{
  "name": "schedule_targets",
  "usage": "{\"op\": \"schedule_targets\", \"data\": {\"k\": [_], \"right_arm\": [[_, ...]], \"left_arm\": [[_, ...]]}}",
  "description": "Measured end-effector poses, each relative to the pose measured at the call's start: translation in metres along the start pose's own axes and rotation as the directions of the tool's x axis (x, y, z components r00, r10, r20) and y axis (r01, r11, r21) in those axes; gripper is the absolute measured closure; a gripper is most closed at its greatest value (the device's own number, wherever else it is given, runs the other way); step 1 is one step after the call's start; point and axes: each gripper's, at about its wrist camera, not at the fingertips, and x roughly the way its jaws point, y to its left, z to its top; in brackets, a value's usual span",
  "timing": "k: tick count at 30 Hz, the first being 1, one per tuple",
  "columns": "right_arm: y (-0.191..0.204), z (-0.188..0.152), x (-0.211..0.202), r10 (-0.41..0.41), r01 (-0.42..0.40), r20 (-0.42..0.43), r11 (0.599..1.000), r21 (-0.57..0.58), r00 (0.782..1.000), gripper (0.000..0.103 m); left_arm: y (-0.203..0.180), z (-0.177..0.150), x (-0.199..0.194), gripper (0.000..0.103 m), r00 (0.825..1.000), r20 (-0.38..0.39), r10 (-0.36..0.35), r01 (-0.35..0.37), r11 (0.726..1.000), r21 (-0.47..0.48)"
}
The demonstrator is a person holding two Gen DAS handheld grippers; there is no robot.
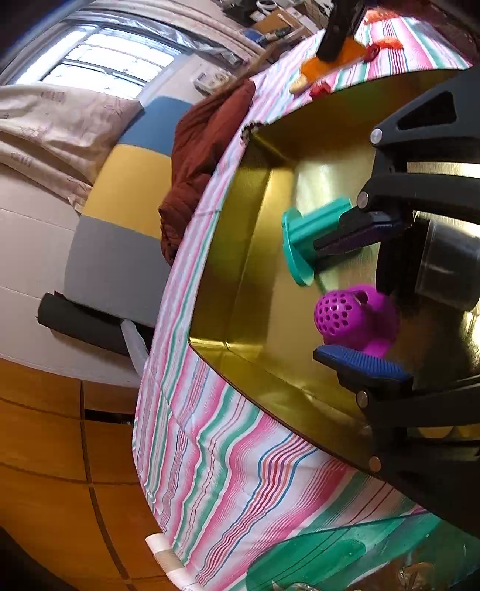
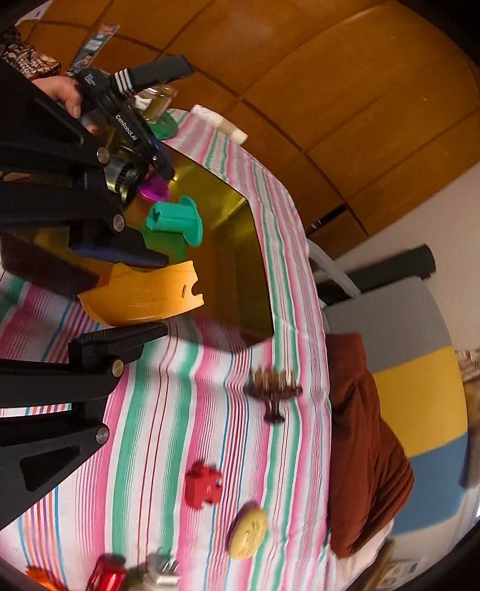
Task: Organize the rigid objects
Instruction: 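Lower the yellow-orange piece into the gold tray and open the right tool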
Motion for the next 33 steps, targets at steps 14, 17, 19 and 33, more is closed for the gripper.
{"op": "schedule_targets", "data": {"k": [14, 17, 19, 33], "right_arm": [[0.061, 0.009, 0.063, -0.038, 0.023, -0.121, 0.992, -0.122, 0.992, 0.073], [0.068, 0.017, 0.084, -0.082, 0.057, -0.161, 0.986, -0.155, 0.984, 0.073], [0.073, 0.023, 0.099, -0.129, 0.094, -0.174, 0.976, -0.196, 0.976, 0.073], [0.061, 0.066, 0.145, -0.289, 0.252, -0.15, 0.941, -0.226, 0.946, 0.064]], "left_arm": [[-0.015, -0.014, -0.038, 0.051, 0.997, 0.068, -0.042, 0.041, 0.999, 0.015], [-0.023, -0.018, -0.038, 0.051, 0.998, 0.058, -0.04, 0.037, 0.998, 0.044], [-0.024, -0.019, -0.039, 0.051, 0.998, 0.052, -0.039, 0.036, 0.998, 0.043], [-0.029, -0.023, -0.038, 0.051, 0.998, 0.025, -0.064, 0.063, 0.997, 0.035]]}}
